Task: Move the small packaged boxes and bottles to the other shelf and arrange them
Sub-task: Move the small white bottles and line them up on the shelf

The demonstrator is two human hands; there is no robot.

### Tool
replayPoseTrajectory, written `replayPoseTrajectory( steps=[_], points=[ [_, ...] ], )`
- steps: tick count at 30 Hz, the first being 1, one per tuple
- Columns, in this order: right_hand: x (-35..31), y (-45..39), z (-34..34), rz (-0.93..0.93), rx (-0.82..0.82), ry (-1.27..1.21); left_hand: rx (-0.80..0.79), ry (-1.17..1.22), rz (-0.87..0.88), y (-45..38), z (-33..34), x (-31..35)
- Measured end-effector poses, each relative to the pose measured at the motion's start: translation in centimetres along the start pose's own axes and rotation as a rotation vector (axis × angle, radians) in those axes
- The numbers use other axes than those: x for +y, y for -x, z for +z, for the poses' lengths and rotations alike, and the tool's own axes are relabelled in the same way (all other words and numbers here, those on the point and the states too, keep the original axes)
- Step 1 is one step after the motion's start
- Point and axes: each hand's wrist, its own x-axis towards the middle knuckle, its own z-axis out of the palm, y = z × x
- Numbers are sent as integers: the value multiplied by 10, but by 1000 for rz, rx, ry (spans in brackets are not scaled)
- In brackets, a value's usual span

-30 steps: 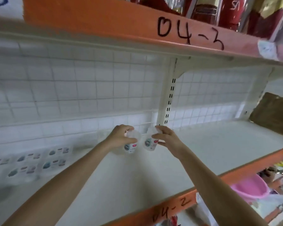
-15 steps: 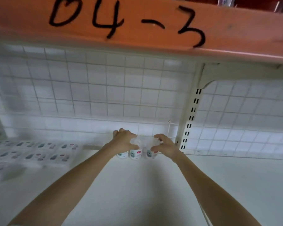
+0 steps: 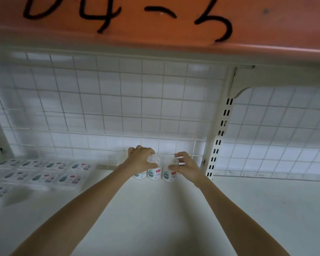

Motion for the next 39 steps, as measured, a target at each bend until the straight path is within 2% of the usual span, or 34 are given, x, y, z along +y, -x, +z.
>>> replayPoseTrajectory(
  steps=[15, 17, 20, 22, 26, 30, 34, 39],
  points=[
    [0, 25, 21, -21, 212, -8, 48, 56, 40, 5, 7, -1],
    [2, 39, 19, -19, 265, 112, 101, 5, 111, 13, 5, -5],
    [10, 65, 11, -33, 269, 499, 256, -107, 280, 30, 3, -16],
    [11, 85, 6, -52, 266, 663, 311, -122, 348, 48, 2, -21],
    [7, 124, 5, -99, 276, 803, 259, -188, 382, 94, 2, -31],
    [2, 160, 12, -179, 239, 920, 141, -171, 302, 145, -6, -41],
    [-5, 191, 26, -298, 184, 951, 180, -203, 207, 197, -15, -52],
    [-8, 235, 58, -431, 84, 873, 223, -242, 58, 281, -22, -61]
  ],
)
